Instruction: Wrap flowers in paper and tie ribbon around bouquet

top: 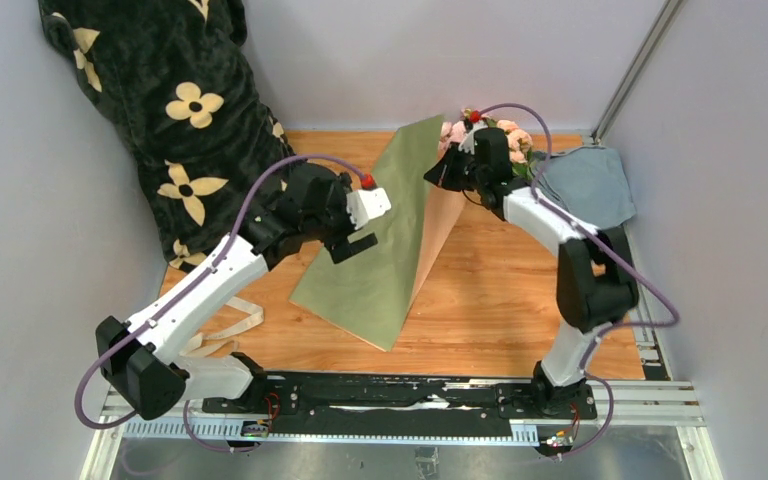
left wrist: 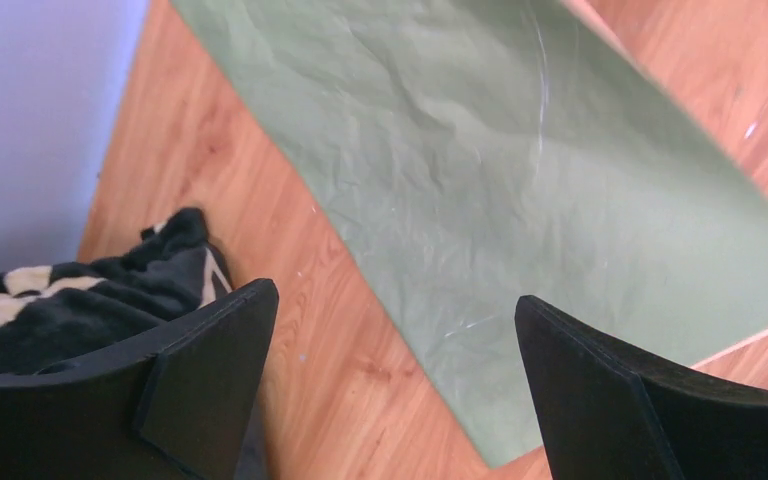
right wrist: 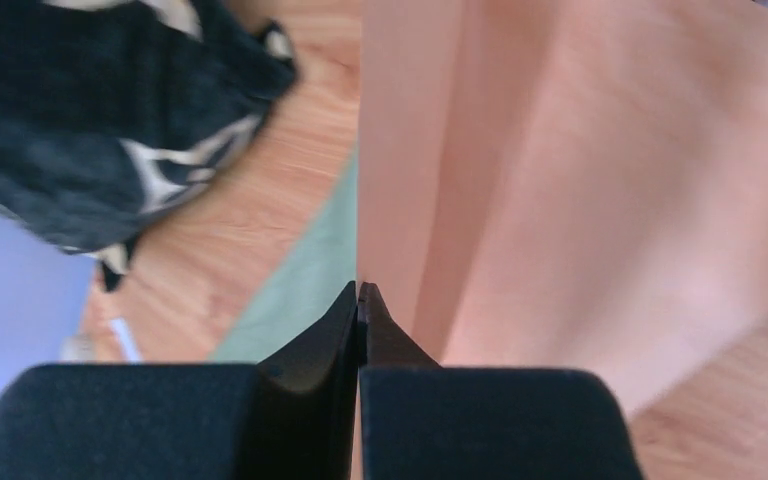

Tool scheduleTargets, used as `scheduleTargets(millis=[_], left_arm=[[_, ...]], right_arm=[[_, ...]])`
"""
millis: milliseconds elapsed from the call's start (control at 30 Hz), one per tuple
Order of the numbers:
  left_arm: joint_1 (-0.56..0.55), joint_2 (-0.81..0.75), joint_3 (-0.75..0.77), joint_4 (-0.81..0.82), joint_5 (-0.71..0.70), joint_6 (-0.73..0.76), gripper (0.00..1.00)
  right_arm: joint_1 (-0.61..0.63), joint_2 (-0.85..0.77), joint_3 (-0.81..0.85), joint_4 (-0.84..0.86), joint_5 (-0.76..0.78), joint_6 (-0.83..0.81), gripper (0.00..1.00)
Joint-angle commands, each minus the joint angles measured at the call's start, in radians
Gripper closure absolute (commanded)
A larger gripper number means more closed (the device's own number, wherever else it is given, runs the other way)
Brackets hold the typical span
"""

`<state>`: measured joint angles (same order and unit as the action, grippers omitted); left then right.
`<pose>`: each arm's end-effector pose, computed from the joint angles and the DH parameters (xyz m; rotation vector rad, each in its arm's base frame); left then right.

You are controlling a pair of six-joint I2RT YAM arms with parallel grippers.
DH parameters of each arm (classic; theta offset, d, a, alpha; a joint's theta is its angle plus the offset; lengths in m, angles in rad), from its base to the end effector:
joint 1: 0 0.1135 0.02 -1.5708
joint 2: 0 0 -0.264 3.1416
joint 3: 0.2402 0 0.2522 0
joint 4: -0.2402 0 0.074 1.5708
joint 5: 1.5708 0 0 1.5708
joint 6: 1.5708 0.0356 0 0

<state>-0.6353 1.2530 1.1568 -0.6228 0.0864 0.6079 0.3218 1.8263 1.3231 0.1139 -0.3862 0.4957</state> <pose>0.2151 -0.1624 0.3284 1.3693 1.8344 -0.1132 0.4029 0.1485 0.2628 -0.0887 2.0415 0.9036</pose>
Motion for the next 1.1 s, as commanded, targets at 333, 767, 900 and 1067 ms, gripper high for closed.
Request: scheduleTargets(millis=[333,767,900,1067], left_arm=[[-0.019,0.067,0.320,-0.113,0.159,-0.342,0.00],[-0.018,-0.084,0.375,-0.121,0.320,-0.332,0.00],[-0.018,-0.077,0.363,-0.115,0.286,-0.386,0.00],[-0.020,0.031,0.333,-0.096,0.028,-0.316,0.00]], right_arm=[[0.353,-0.485,-0.155,0.247,0.585,0.238,1.00],[0.426,-0.479,-0.114,0.245,0.679,0.131,1.00],[0.437,-0.487,-0.112,0.256,0.678,0.114,1.00],[0.451,-0.514,-0.123,0.259,0.681,0.094,1.00]])
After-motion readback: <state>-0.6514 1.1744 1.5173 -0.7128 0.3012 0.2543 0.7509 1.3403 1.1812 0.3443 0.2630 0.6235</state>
